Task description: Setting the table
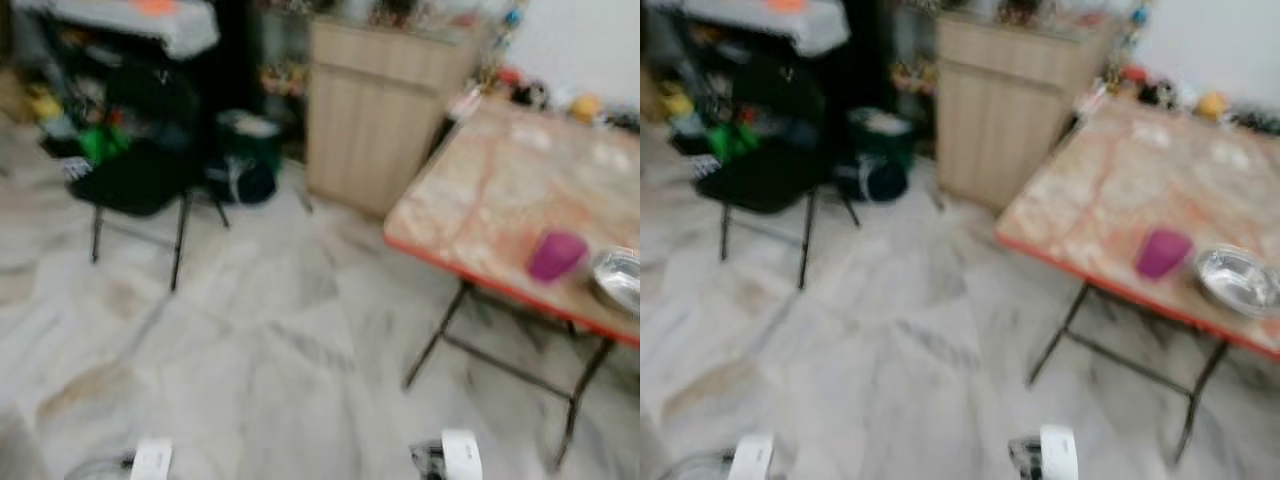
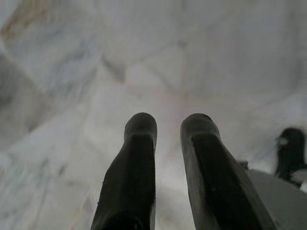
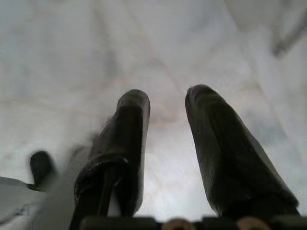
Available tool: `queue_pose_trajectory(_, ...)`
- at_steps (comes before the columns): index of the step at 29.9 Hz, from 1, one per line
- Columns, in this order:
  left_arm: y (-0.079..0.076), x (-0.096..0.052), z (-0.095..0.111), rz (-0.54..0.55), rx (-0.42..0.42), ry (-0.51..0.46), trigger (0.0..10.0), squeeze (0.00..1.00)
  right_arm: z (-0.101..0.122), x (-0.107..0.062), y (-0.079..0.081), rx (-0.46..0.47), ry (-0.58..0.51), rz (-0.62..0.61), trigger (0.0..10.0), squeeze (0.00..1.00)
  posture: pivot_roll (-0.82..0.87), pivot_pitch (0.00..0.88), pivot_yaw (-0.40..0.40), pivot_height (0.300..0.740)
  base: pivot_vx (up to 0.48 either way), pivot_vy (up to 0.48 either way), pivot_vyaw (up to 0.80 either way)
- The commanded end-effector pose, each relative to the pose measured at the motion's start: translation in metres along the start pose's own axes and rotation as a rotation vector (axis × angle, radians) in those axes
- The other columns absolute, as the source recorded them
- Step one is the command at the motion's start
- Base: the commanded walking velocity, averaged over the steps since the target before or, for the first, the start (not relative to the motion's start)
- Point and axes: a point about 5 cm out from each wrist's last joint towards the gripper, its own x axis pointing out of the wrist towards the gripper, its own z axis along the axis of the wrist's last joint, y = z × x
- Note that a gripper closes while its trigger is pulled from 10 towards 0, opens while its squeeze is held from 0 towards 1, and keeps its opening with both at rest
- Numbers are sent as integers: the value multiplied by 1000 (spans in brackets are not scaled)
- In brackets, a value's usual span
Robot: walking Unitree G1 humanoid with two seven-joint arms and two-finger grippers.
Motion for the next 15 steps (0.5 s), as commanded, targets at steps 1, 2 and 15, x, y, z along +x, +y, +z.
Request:
queue_pose_trajectory(1,26,-6,-16,38,-142,60,10000,0,21,5,11,121,7,115,10000,0,242,13,-176,740,0,0,-788)
queue_pose_trajectory(2,26,-6,-15,31,-141,56,10000,0,21,5,11,124,8,115,10000,0,246,11,-177,740,0,0,-781)
queue_pose_trajectory(15,5,1,0,3,-134,48,10000,0,19,5,15,109,24,122,10000,0,265,4,-171,740,0,0,-776)
